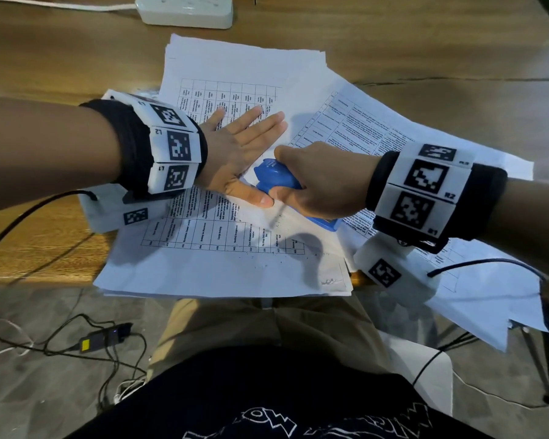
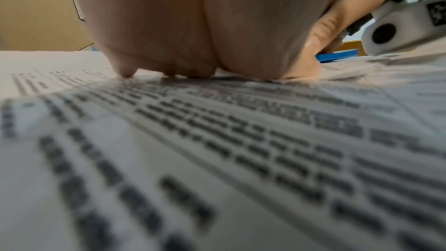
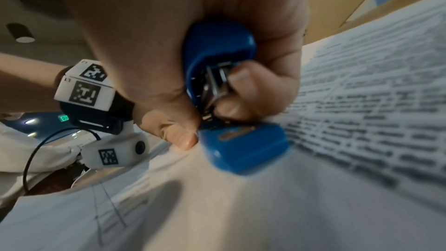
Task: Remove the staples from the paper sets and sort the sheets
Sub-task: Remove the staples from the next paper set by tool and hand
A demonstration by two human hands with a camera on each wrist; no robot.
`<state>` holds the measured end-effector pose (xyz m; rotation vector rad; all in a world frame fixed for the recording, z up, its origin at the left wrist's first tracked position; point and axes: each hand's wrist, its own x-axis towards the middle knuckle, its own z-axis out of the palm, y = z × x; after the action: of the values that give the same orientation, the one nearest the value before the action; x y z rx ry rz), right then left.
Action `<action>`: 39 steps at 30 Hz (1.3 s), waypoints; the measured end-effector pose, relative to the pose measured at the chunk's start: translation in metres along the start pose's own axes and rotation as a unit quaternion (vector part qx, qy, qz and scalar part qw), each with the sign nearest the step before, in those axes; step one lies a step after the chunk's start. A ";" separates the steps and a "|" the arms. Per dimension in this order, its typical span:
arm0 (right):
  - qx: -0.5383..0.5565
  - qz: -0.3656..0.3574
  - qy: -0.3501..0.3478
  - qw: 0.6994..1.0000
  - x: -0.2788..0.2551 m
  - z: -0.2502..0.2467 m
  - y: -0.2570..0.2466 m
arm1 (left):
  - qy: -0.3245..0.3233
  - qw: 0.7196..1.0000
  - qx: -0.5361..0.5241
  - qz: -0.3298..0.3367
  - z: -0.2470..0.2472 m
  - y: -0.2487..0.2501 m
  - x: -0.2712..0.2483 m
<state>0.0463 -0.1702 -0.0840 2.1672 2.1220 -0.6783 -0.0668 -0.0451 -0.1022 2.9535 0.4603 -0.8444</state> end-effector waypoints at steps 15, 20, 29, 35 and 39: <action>-0.106 -0.002 0.134 0.985 0.007 -0.037 0.018 | 0.017 1.000 0.015 0.007 -0.003 0.002 -0.006; -0.078 0.017 0.134 0.988 0.008 -0.038 0.025 | 0.053 0.997 0.060 -0.014 0.001 0.004 -0.010; -0.040 0.029 0.126 0.991 0.007 -0.036 0.032 | 0.101 0.991 -0.057 -0.072 0.010 0.012 -0.022; -0.021 0.058 0.165 0.984 0.008 -0.035 0.047 | 0.096 0.992 -0.029 -0.070 0.005 0.015 -0.029; -0.017 0.084 0.175 0.981 0.008 -0.032 0.059 | 0.147 0.984 -0.074 -0.069 -0.006 0.015 -0.020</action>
<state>0.1115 -0.1561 -0.0741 2.5684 2.0366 -0.2603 -0.0754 -0.0645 -0.0875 2.9397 0.7138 -0.3591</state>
